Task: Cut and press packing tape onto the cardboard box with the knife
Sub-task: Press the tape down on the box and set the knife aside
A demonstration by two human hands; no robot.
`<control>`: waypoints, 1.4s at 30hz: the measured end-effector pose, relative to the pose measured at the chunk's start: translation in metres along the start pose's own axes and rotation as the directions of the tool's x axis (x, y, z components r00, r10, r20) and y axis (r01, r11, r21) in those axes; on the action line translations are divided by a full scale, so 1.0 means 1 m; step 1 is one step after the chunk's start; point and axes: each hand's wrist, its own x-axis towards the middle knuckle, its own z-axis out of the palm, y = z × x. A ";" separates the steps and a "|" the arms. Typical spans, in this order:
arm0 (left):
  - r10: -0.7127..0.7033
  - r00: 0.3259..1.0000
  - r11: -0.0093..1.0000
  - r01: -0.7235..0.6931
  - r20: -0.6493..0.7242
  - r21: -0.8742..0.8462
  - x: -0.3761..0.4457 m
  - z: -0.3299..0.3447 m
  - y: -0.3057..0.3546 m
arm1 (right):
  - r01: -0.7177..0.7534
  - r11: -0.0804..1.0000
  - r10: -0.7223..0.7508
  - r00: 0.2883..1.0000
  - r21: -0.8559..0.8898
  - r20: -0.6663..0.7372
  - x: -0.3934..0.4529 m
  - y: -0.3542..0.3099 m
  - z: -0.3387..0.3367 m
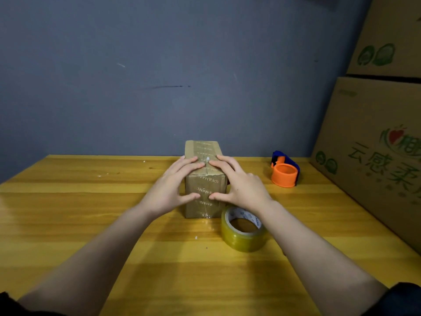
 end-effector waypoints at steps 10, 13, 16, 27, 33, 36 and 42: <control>-0.025 1.000 0.991 0.025 -0.001 0.130 -0.002 0.001 0.008 | -0.019 0.998 0.023 0.997 -0.056 0.074 -0.003 -0.007 -0.009; -0.075 0.995 0.995 0.079 -0.069 0.058 0.000 0.003 0.018 | -0.022 0.999 0.024 0.995 -0.027 0.098 -0.003 -0.005 -0.012; -0.099 0.979 0.994 0.105 -0.176 0.024 0.005 0.008 0.027 | -0.031 1.000 0.030 0.994 0.004 0.109 -0.003 -0.005 -0.012; -0.047 0.996 0.927 0.073 -0.078 0.367 -0.006 0.006 0.027 | -0.026 1.000 0.025 0.986 0.001 0.162 -0.002 -0.005 -0.017; -0.146 0.987 0.947 0.121 0.065 0.297 0.003 -0.010 0.049 | -0.130 0.926 0.092 0.988 0.354 0.122 -0.013 -0.002 -0.024; -0.165 0.986 0.974 0.163 -0.001 0.159 0.002 -0.014 0.057 | -0.195 0.862 0.179 0.981 0.467 0.080 -0.023 0.006 -0.032; 0.388 0.918 0.879 -0.342 -0.083 0.332 -0.012 0.004 0.113 | -0.409 0.778 0.385 0.910 0.477 0.151 -0.038 0.039 -0.032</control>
